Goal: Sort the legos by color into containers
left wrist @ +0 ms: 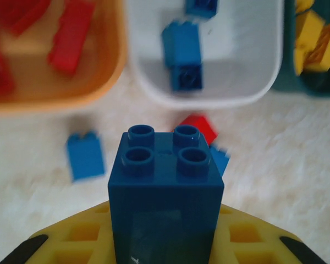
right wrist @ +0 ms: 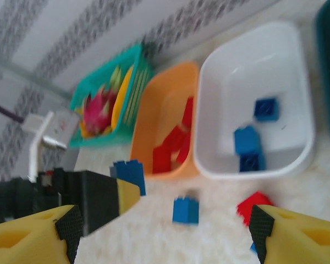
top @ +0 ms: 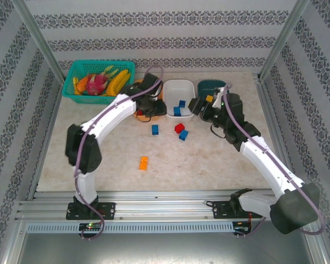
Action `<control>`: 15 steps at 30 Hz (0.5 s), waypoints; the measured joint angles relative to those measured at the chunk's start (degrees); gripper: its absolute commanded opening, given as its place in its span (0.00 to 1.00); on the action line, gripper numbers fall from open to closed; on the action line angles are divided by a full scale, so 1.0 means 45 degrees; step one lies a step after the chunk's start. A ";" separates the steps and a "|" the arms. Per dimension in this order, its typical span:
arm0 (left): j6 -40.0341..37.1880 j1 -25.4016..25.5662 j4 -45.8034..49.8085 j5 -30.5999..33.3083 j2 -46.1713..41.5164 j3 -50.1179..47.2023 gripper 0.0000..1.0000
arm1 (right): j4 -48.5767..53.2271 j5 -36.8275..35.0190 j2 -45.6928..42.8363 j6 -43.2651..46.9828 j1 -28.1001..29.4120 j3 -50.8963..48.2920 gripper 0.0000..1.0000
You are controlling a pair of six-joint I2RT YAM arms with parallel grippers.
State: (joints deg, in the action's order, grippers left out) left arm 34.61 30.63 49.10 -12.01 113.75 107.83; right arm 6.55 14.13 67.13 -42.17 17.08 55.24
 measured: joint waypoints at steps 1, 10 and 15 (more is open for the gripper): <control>-0.0053 0.0000 -0.0010 -0.0044 0.0748 0.0908 0.18 | -0.0029 0.0000 0.0165 -0.0121 -0.0350 0.0194 0.82; -0.0699 -0.0005 -0.0374 0.0058 0.6008 0.7567 0.19 | -0.0185 0.0369 0.1214 -0.0719 -0.1588 0.0903 0.81; -0.0704 -0.0005 -0.1651 0.0500 0.7150 0.7936 0.19 | -0.0189 0.0719 0.1209 -0.0991 -0.1608 0.0855 0.81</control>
State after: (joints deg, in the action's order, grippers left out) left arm 31.44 30.61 41.67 -9.76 145.93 143.55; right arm 5.69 17.37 72.58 -46.63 9.85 59.09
